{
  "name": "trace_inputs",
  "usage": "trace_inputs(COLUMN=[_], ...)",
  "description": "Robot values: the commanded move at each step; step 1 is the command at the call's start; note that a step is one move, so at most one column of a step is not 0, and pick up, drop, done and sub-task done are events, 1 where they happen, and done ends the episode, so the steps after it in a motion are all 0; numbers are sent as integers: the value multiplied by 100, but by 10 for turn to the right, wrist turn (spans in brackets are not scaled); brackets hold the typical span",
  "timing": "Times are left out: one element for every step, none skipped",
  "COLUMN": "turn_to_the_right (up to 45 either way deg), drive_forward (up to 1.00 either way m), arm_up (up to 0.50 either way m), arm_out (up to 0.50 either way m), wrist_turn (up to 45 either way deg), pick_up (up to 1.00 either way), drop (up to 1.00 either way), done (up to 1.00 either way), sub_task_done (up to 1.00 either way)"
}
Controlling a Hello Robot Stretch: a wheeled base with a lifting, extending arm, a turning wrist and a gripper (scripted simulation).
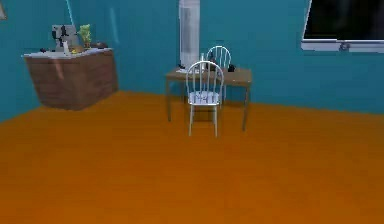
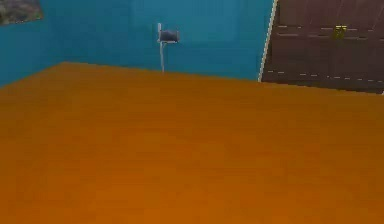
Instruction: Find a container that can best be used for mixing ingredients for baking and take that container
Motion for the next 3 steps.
trace_inputs(turn_to_the_right=[-180,0,-30], drive_forward=[0,100,0], arm_up=[0,0,0], arm_out=[0,0,0], wrist_turn=[0,0,0], pick_up=[0,0,0], drop=[0,0,0], done=[0,0,0], sub_task_done=[0,0,0])
